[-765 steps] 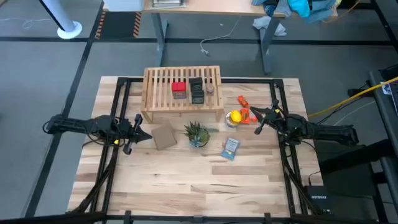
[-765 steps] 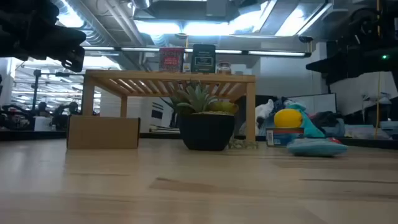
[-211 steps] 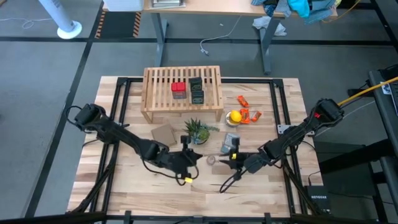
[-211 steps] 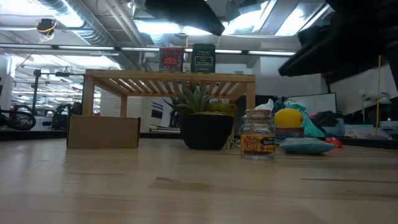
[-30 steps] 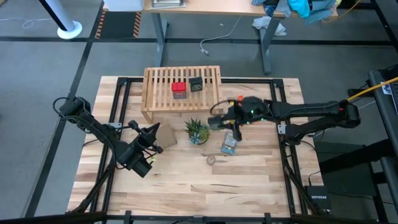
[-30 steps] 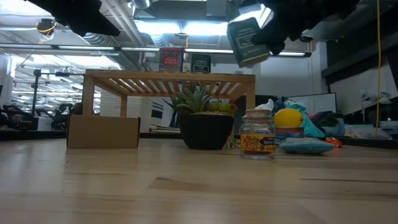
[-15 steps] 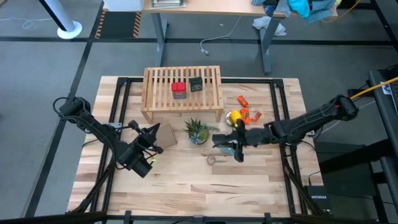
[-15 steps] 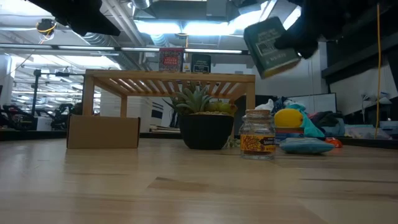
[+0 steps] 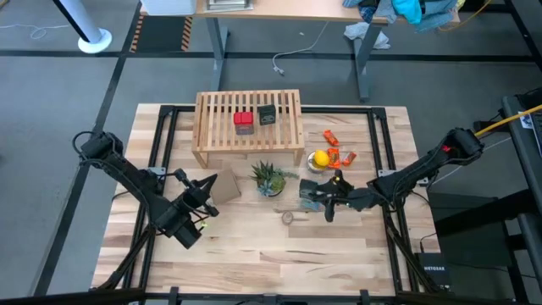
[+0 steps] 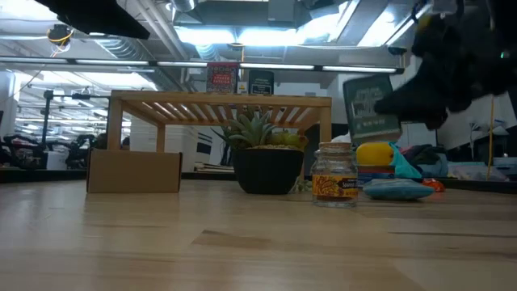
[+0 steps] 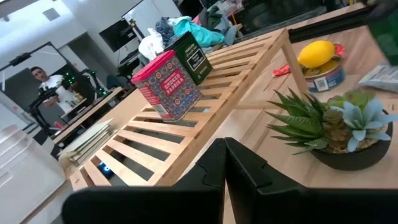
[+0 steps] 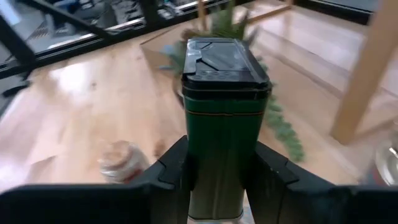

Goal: Shelf spices
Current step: Remove the bottom green seasoning can from the shelf

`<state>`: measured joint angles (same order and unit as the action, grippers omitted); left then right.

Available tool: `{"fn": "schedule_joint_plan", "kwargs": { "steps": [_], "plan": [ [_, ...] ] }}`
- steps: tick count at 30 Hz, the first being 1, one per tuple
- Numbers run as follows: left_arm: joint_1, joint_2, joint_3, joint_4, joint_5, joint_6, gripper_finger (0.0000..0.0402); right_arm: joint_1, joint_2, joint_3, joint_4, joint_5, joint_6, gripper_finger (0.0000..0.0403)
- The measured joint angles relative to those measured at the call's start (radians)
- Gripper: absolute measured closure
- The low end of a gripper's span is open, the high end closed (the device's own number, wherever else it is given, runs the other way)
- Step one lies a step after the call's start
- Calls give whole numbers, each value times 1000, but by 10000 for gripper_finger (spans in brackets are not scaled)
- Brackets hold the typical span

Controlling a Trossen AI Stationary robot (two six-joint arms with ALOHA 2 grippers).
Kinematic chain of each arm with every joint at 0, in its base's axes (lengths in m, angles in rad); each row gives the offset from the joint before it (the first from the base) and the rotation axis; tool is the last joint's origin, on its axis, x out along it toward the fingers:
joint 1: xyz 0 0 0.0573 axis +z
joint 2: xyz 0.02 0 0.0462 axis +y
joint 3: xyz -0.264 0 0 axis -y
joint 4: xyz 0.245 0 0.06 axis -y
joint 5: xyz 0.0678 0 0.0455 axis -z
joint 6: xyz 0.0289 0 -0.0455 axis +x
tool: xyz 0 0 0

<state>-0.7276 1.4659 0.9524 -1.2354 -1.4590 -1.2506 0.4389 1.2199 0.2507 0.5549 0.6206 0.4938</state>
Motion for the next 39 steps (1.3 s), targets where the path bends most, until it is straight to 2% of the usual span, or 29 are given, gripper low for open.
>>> {"fn": "schedule_joint_plan", "kwargs": {
  "steps": [4, 10, 15, 19, 28, 39],
  "plan": [
    [0, 0, 0, 4, -1, -9, 402, 0, 113, -36, 183, 4, 6, 287],
    [1, 0, 0, 26, -3, 5, 402, -1, 322, -9, 378, 4, -27, 287],
    [1, 0, 0, 25, -4, 3, 402, -1, 492, 59, 426, 16, -28, 287],
    [1, 0, 0, 26, -4, 2, 401, -1, 581, 112, 432, 38, -31, 287],
    [1, 0, 0, 25, -3, 5, 402, -1, 656, 173, 439, 49, -32, 286],
    [1, 0, 0, 25, -3, 5, 401, 0, 661, 181, 405, 41, -38, 229]
  ]
}}
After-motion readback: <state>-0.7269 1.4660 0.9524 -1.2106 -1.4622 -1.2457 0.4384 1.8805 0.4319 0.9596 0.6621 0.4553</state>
